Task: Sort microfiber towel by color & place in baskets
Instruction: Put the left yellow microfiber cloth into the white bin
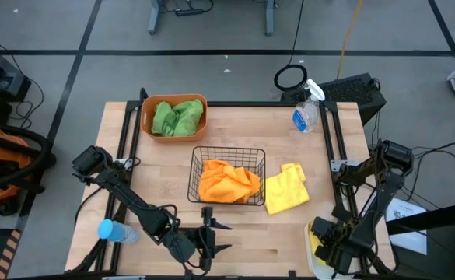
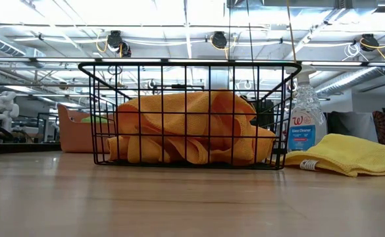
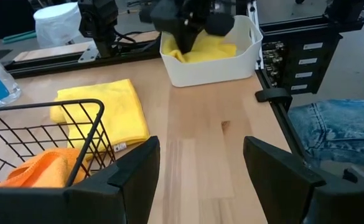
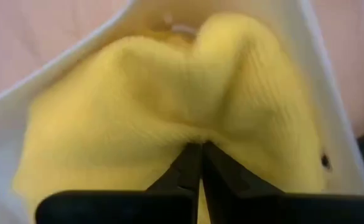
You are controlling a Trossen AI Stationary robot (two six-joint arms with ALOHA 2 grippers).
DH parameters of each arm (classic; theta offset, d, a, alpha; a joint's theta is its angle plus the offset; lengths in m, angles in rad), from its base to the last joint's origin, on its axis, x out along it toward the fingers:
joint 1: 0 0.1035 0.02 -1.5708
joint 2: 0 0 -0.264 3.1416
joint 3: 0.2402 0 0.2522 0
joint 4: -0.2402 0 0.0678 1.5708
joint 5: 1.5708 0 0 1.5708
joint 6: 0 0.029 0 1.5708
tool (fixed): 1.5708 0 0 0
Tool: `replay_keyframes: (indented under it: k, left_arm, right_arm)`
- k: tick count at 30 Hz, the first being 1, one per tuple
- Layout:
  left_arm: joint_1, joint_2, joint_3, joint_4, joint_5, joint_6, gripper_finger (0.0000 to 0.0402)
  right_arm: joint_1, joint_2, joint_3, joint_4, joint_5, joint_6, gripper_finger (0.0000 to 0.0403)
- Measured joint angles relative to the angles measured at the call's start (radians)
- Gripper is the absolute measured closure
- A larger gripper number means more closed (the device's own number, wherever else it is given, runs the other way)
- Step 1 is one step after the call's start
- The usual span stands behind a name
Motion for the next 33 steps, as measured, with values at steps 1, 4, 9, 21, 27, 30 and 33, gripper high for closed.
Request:
replay_keyframes:
  k: [1, 4, 9, 21, 27, 30, 33]
  left_arm:
    - [0.0, 0.0, 0.0, -0.002, 0.0, -0.001, 0.0165]
    - [0.0, 0.0, 0.0, -0.002, 0.0, -0.016, 0.0165]
    - [0.0, 0.0, 0.0, -0.003, 0.0, -0.024, 0.0165]
    - [0.0, 0.0, 0.0, -0.003, 0.0, -0.025, 0.0165]
    - [0.0, 0.0, 0.0, -0.004, 0.015, -0.026, 0.0165]
    - [0.0, 0.0, 0.0, -0.004, 0.023, -0.026, 0.0165]
    - [0.0, 0.0, 0.0, -0.004, 0.025, -0.026, 0.0165]
  right_arm:
    - [0.0, 0.0, 0.024, -0.024, 0.0, 0.0, 0.0397]
    - [0.0, -0.001, 0.101, -0.101, 0.0, 0.008, 0.0397]
    - [-0.009, -0.002, 0.232, -0.212, 0.0, 0.018, 0.0397]
    - [-0.064, -0.003, 0.398, -0.504, 0.15, -0.068, 0.0397]
    - [-0.062, -0.003, 0.337, -0.377, 0.061, -0.081, 0.0397]
    - [-0.029, -0.003, 0.296, -0.248, 0.02, -0.05, 0.0399]
    - [-0.003, -0.003, 0.232, -0.17, 0.002, 0.004, 0.04]
